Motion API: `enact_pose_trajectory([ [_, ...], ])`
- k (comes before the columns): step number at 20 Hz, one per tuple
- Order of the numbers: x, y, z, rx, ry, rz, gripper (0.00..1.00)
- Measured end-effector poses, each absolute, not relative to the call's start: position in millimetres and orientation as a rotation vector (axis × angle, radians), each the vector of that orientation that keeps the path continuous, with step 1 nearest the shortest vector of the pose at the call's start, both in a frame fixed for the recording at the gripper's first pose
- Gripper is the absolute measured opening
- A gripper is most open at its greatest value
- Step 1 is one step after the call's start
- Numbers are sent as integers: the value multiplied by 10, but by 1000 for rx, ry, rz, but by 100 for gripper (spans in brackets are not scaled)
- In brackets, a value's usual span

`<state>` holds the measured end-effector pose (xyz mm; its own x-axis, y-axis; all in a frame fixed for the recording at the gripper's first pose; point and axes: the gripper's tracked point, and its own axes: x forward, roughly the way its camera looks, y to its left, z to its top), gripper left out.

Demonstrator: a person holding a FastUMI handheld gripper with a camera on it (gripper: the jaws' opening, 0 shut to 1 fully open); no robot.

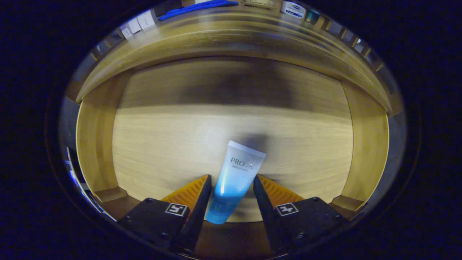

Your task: Pull open the drawer, take out the items inside it, and place them on the countertop above the cabinet.

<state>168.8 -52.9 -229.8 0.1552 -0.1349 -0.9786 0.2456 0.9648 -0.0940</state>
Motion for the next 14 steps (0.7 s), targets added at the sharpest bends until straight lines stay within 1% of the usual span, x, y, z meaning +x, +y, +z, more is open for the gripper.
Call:
enact_pose_trajectory([
  [2,1699,-507,-2297,80,1377,-258,69],
  [3,1723,-489,-2314,71,1372,-250,59],
  [5,1754,-481,-2304,69,1351,-243,50],
  [9,1847,-506,-2169,73,1292,-251,38],
  [14,1853,-503,-1692,88,1204,-201,37],
])
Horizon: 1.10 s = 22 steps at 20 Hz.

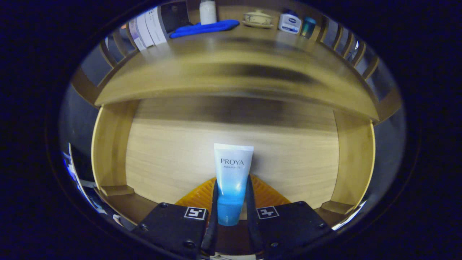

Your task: Pull open the drawer, take out the items inside it, and place them on the countertop above the cabinet.

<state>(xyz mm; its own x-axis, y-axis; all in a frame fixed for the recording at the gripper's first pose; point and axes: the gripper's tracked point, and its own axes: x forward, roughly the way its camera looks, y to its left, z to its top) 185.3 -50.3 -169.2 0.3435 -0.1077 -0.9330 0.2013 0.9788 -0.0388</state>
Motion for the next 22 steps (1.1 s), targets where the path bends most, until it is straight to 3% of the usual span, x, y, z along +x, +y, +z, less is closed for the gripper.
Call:
enact_pose_trajectory([
  [11,2549,-761,-341,83,980,-206,37],
  [17,3230,-761,-475,53,992,-260,37],
  [22,3517,-565,-817,105,1005,-222,46],
])
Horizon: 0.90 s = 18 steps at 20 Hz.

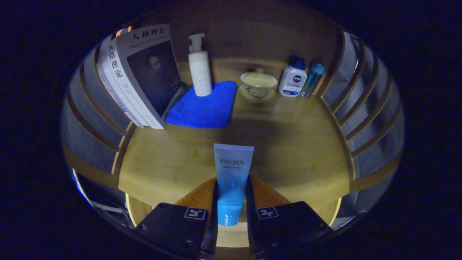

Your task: Pull open the drawer, take out the items inside it, and place them on the countertop above the cabinet.

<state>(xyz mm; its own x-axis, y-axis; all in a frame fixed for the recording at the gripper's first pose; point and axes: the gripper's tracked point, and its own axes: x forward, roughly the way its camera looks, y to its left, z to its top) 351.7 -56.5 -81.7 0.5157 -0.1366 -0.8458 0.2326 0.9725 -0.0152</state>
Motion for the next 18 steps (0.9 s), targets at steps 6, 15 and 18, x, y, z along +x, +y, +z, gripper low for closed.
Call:
enact_pose_trajectory([
  [6,3307,-484,-629,77,951,-220,55],
  [15,2494,-288,-36,85,797,-186,76],
  [18,2175,-158,76,78,737,-153,76],
])
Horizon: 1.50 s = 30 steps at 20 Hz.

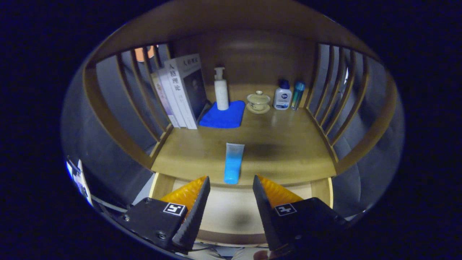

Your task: Pull open the drawer, take out the items inside it, and place them on the countertop above the cabinet.

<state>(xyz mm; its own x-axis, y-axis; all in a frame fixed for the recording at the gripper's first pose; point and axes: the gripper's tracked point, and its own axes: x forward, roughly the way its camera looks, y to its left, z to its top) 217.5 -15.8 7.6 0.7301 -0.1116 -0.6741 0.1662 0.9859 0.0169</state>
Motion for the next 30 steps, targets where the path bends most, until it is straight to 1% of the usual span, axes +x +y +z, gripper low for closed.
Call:
enact_pose_trajectory([
  [5,1671,62,255,80,597,-107,75],
  [10,1221,180,514,38,370,-97,76],
  [13,958,181,533,24,267,-86,95],
  [14,877,199,503,20,240,-78,100],
  [18,595,245,294,28,181,-45,100],
  [24,319,208,-68,-27,84,-49,100],
  [27,263,177,-384,-27,76,-61,100],
  [30,250,152,-811,-30,119,-63,100],
])
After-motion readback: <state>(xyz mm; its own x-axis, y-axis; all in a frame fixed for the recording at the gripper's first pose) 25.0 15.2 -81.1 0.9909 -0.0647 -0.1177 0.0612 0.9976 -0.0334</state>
